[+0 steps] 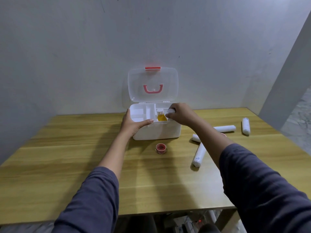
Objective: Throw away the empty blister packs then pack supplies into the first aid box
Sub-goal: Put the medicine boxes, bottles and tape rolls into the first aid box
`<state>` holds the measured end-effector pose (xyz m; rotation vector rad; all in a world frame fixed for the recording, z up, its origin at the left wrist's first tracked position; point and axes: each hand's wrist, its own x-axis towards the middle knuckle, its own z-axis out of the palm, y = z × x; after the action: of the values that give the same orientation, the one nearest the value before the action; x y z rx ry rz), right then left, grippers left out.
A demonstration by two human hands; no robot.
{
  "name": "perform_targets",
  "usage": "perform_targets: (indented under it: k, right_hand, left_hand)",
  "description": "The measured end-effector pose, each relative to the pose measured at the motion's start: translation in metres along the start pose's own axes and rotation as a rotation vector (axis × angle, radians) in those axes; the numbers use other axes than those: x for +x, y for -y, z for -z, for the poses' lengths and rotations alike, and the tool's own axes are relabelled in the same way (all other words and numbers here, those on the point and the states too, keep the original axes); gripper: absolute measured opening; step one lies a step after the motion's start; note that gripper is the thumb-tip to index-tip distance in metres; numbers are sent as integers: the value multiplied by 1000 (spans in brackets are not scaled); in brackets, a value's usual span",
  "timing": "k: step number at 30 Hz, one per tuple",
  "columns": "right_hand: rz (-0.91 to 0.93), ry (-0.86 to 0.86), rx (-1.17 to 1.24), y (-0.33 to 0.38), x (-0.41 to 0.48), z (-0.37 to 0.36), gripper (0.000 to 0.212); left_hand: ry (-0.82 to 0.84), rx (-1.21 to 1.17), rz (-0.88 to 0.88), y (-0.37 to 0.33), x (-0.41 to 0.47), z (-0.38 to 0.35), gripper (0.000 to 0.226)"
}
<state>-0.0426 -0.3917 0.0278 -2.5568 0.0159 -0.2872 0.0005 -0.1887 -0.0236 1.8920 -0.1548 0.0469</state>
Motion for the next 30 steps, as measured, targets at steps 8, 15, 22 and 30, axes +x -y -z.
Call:
perform_targets:
  k: [8, 15, 22, 30]
  right_hand:
    - [-46, -261, 236, -40, -15, 33, 31]
    - [-384, -423, 86, -160, -45, 50, 49]
    - [-717, -412, 58, -233, -46, 55, 57]
    - [-427, -189, 16, -225, -14, 47, 40]
  left_hand:
    - [14, 7, 15, -2, -1, 1, 92]
    - [7, 15, 17, -2, -5, 1, 120]
    - [16, -11, -27, 1, -4, 3, 126]
    - [31, -70, -56, 4, -2, 1, 100]
